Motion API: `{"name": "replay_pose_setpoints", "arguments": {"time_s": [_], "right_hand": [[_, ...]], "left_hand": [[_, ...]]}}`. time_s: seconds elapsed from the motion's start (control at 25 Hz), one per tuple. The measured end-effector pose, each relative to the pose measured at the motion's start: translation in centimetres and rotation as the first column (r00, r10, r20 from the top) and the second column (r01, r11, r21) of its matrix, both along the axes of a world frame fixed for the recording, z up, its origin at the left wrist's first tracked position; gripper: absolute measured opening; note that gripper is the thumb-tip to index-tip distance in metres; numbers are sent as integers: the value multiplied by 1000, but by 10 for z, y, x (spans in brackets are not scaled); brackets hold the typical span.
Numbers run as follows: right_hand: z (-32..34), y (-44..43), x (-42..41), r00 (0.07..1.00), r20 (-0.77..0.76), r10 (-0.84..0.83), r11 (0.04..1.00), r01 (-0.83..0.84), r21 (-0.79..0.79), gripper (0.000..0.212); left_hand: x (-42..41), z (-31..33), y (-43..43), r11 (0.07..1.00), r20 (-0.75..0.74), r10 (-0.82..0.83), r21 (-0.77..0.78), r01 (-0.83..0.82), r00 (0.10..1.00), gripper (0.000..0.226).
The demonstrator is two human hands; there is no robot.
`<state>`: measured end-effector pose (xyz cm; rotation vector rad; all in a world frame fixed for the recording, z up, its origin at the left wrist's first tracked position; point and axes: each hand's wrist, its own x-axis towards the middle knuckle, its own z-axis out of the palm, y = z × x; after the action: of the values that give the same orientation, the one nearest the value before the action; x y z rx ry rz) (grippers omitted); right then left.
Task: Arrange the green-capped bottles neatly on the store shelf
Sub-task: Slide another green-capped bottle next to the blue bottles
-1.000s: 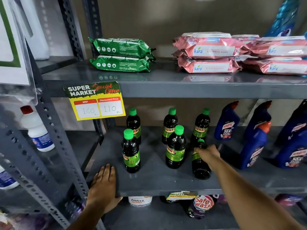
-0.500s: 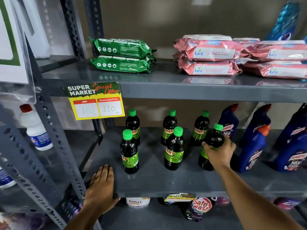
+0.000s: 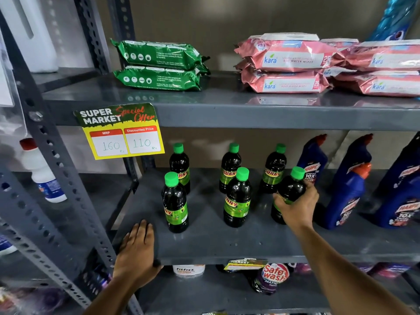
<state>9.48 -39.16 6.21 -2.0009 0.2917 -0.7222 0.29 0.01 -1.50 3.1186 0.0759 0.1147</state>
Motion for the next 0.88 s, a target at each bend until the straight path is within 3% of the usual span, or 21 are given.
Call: {"name": "replay_pose_setpoints", "arguments": {"time_s": [0.16,0.32,0.68,0.88], "right_hand": [[12,2,-6,995,74,-62,997,59,43,105],[28,2,-4,989,113,-95,993,102,-65,100],[53,-12,5,996,-8,-92,962,87,-258,68],[67,-22,4,998,-47,-36,975,25,-220,38]], "left_hand": [[1,0,-1,1000,-12,6,14,-5,1000,110],[0,0,1,1000,-18,0,4,0,1000,112],[-2,0,0,1000,4,-10,-12,10,1000,110],[-2,-3,3,1000,18,-18,-4,18,1000,110]]}}
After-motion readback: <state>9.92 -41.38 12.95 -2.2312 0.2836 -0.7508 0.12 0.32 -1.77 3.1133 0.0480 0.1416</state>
